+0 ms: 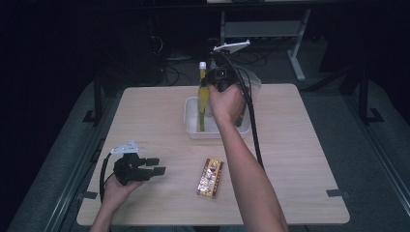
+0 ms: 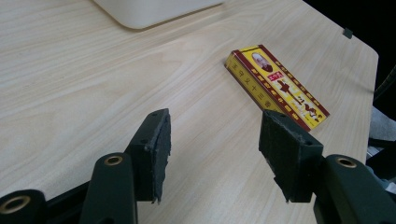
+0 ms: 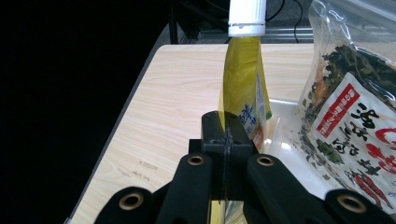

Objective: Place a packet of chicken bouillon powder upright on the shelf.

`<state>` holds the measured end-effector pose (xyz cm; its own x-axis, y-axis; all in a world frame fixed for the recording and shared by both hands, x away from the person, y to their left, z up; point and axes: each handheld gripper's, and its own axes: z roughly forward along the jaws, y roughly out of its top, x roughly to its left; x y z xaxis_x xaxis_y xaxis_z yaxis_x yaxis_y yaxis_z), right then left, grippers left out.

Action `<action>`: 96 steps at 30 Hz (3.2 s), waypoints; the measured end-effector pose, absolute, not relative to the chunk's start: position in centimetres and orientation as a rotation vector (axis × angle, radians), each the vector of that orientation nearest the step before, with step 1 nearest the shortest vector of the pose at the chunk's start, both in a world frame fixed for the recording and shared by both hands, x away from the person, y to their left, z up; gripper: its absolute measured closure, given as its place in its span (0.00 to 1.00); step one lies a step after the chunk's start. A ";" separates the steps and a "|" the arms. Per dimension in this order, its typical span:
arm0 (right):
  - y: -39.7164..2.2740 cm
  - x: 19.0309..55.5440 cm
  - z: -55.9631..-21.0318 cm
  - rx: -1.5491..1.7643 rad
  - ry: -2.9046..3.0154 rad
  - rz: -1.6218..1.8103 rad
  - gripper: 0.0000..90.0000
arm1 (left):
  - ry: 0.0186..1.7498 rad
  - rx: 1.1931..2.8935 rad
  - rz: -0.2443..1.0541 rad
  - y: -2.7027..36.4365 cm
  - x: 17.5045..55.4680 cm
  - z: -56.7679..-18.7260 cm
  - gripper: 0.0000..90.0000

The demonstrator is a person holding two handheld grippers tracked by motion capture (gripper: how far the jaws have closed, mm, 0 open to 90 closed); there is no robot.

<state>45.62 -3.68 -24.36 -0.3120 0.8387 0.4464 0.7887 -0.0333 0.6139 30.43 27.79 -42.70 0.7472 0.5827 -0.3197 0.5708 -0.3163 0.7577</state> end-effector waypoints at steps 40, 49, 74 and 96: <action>-1.1 47.2 -27.0 1.761 2.131 1.236 0.99 | 0.867 1.992 0.022 27.7 30.4 -42.6 0.48; -1.0 47.2 -28.0 1.774 2.144 1.208 0.99 | 0.868 1.994 0.021 27.5 30.4 -42.6 0.48; -1.4 47.0 -28.6 1.772 2.204 1.228 0.76 | 0.862 2.015 0.024 27.2 30.4 -42.7 0.47; -3.5 43.7 -27.6 1.649 2.376 1.289 0.63 | 0.840 2.049 0.029 25.8 30.0 -42.7 0.41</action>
